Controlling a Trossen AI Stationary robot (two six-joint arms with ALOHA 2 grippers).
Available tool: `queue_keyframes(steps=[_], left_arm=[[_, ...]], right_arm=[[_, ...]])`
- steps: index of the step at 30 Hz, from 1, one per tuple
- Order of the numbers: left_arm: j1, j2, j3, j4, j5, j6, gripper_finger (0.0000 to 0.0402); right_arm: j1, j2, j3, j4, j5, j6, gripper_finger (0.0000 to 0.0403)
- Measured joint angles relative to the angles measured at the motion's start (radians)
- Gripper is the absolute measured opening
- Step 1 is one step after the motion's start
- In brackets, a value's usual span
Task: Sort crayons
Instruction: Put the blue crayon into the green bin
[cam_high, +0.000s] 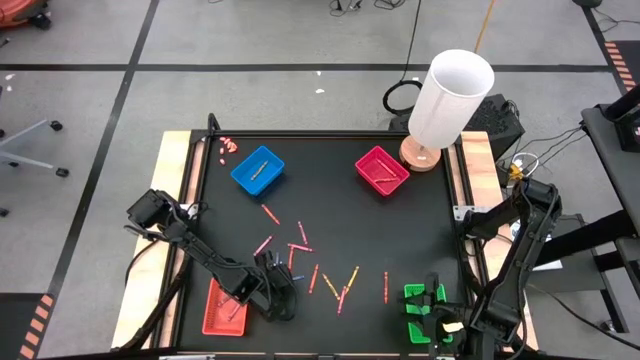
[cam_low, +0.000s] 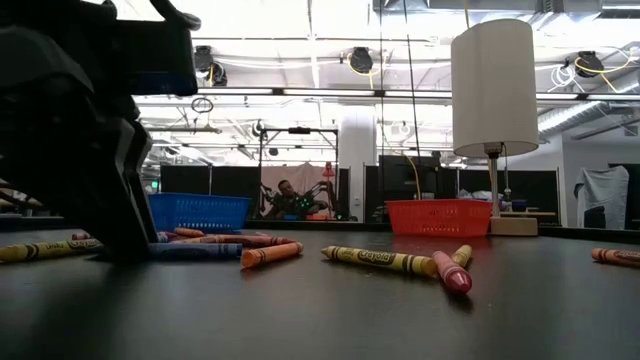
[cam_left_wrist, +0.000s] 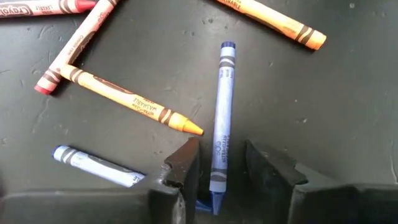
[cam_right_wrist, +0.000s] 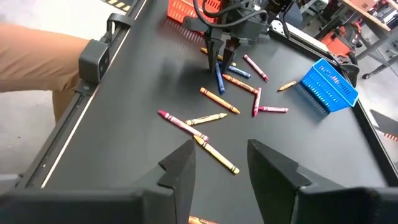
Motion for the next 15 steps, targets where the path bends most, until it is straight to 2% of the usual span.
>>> queue_keyframes(steps=[8,15], left_arm=[[0.002,0.002,0.000,0.000,-0.001,0.003,0.0043],[0.002,0.002,-0.001,-0.001,-0.001,0.020,0.0010]], right_arm=[[0.000,0.007,0.000,0.001,0.000,-0.004,0.0130],[0.000,0.007,0.000,0.001,0.001,-0.013,0.0130]])
